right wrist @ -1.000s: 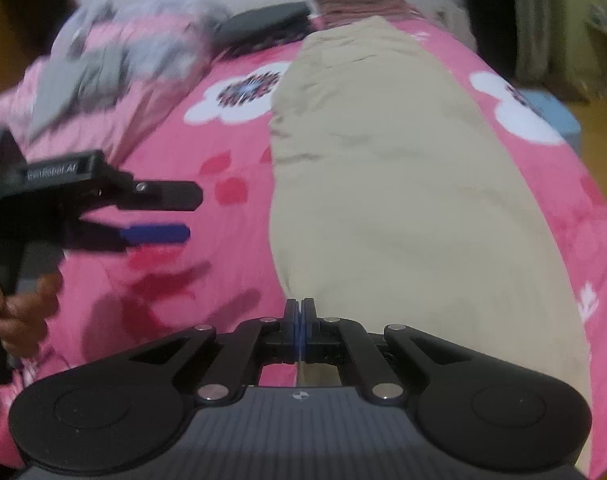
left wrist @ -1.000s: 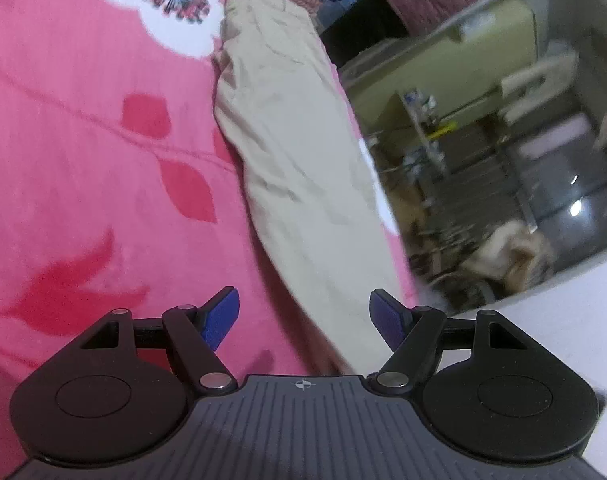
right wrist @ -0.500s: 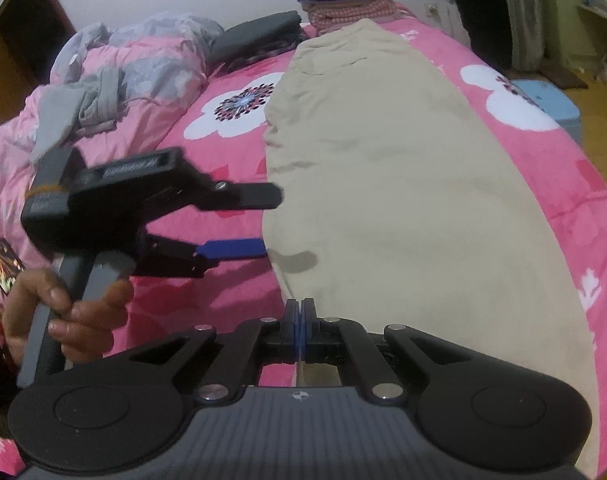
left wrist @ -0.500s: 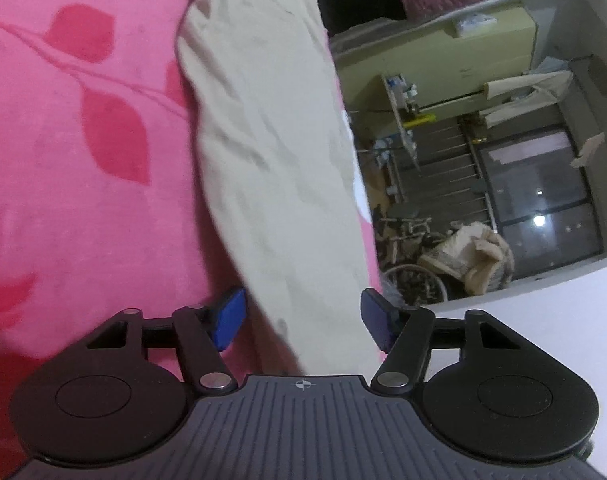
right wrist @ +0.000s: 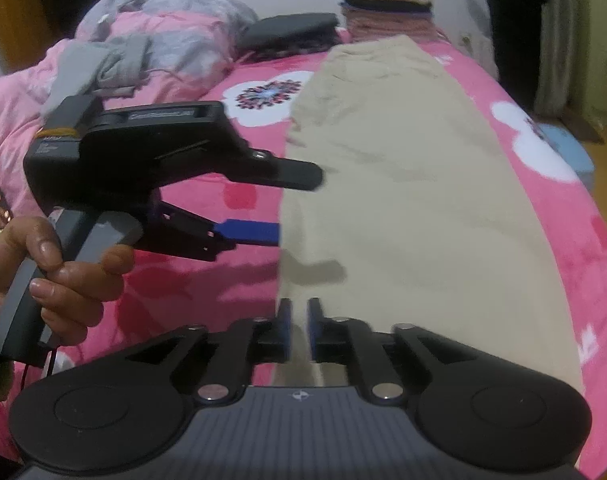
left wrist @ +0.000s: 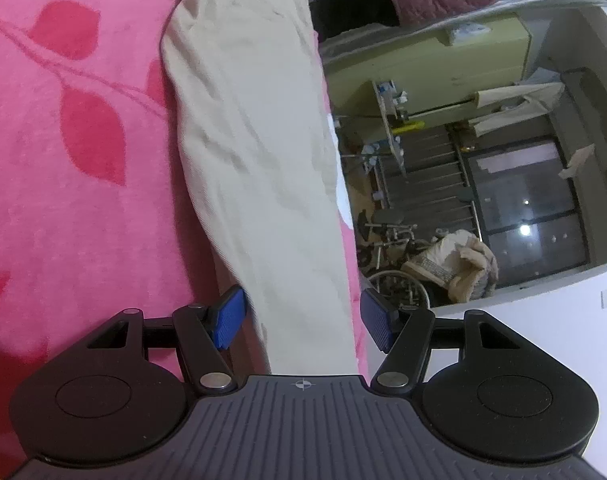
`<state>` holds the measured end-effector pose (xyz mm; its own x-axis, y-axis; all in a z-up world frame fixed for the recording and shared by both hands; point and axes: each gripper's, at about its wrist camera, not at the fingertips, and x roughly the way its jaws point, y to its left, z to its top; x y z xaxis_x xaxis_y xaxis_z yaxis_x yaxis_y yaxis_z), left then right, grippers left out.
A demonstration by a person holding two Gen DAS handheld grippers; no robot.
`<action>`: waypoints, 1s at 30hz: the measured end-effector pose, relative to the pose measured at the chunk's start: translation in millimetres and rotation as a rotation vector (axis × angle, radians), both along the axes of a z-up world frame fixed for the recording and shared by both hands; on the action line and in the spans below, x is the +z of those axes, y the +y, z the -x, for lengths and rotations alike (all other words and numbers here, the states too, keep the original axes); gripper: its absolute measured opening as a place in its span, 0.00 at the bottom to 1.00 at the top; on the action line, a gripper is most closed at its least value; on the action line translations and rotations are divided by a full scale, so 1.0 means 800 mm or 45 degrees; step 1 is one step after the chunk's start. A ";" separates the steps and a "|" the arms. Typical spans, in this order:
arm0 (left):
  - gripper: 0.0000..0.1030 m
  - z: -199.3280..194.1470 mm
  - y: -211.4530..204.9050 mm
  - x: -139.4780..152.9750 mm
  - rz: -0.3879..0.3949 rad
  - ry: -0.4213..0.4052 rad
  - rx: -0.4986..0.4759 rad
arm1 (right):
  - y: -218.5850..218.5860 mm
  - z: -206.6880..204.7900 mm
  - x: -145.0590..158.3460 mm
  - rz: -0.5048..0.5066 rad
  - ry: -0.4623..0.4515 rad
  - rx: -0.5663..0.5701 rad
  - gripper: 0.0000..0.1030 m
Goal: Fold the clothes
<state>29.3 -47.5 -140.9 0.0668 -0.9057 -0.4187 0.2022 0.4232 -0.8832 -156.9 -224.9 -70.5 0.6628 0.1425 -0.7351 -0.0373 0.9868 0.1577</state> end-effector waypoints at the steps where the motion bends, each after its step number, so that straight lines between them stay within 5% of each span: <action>1: 0.60 0.000 0.000 0.001 0.002 -0.001 -0.001 | 0.006 -0.003 0.000 0.037 -0.005 0.022 0.38; 7: 0.60 0.000 0.000 0.007 0.030 -0.009 -0.004 | 0.040 -0.023 -0.003 0.262 -0.038 0.155 0.37; 9: 0.60 0.000 0.000 0.008 0.042 -0.015 -0.009 | 0.047 -0.029 -0.005 0.328 -0.041 0.177 0.20; 10: 0.60 0.000 0.000 0.008 0.043 -0.026 -0.012 | 0.040 -0.031 -0.004 0.313 -0.037 0.148 0.03; 15: 0.61 0.002 0.011 0.013 0.008 -0.144 -0.017 | -0.011 -0.028 0.003 0.097 -0.023 -0.020 0.00; 18: 0.61 0.008 0.012 0.016 -0.128 -0.294 -0.044 | -0.042 -0.024 0.005 -0.041 -0.020 -0.092 0.00; 21: 0.61 0.025 -0.012 0.023 -0.348 -0.524 -0.176 | -0.059 -0.022 0.004 -0.116 -0.020 -0.128 0.00; 23: 0.66 0.040 -0.029 0.027 -0.404 -0.631 -0.258 | -0.062 -0.022 0.003 -0.140 -0.020 -0.133 0.00; 26: 0.69 0.058 -0.055 0.030 -0.484 -0.755 -0.303 | -0.058 -0.025 0.002 -0.132 -0.023 -0.132 0.01; 30: 0.66 0.061 -0.076 0.017 -0.714 -0.852 -0.296 | -0.063 -0.027 0.001 -0.136 -0.031 -0.147 0.00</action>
<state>-19.2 -107.9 -127.1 0.2956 -0.6011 -0.7425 0.7339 0.6404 -0.2263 -135.5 -275.3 -69.9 0.6969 0.1408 -0.7032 0.0703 0.9624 0.2623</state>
